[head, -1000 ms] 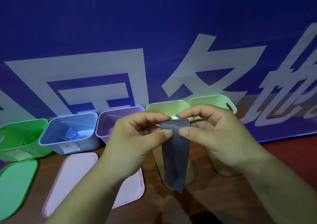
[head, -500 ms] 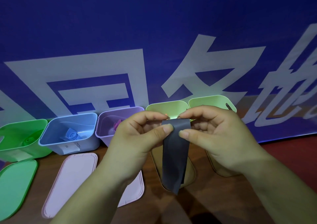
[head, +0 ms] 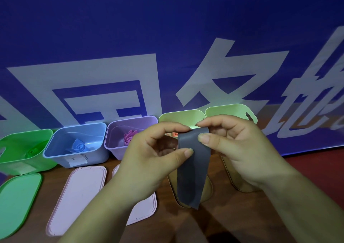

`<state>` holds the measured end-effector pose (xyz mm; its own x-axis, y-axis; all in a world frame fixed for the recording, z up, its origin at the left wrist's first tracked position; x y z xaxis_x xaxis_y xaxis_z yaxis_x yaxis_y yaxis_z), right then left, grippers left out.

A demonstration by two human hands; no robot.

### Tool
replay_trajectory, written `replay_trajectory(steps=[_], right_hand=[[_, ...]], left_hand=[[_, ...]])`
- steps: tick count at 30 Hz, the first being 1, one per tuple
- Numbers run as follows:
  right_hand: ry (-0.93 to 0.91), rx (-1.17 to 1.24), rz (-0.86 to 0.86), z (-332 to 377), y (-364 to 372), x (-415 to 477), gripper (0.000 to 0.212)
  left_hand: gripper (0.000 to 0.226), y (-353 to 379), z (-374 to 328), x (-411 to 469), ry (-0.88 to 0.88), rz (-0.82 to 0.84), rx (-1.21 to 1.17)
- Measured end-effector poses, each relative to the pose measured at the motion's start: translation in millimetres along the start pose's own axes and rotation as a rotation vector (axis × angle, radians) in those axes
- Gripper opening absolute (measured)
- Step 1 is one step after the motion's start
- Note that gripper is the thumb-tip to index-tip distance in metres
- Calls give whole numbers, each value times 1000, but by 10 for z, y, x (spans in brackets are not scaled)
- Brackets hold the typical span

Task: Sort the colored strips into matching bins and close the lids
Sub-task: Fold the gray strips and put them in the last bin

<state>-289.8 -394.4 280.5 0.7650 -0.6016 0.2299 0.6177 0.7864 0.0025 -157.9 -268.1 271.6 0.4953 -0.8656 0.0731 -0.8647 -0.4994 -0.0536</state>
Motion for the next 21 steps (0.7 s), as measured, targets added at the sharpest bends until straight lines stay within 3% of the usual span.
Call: replay_trajectory(steps=[10, 15, 21], right_hand=[[136, 170, -84, -74, 39, -10, 32], [196, 250, -147, -92, 73, -42, 21], [246, 235, -158, -88, 58, -64, 20]], left_hand=[[36, 18, 59, -5, 11, -22, -4], [40, 2, 66, 3, 15, -47, 33], [38, 13, 81, -7, 22, -51, 108]])
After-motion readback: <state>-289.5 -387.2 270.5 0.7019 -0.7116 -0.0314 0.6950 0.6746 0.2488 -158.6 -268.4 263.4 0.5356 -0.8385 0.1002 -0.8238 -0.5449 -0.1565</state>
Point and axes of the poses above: each hand's wrist, its own x-axis towards the middle knuckle, its own y-axis out of the palm, z = x × y, the point moved 3 cm from there along x, towards the middle knuckle, and after that the axes turned 9 degrees about -y, right-handed, at the moved point
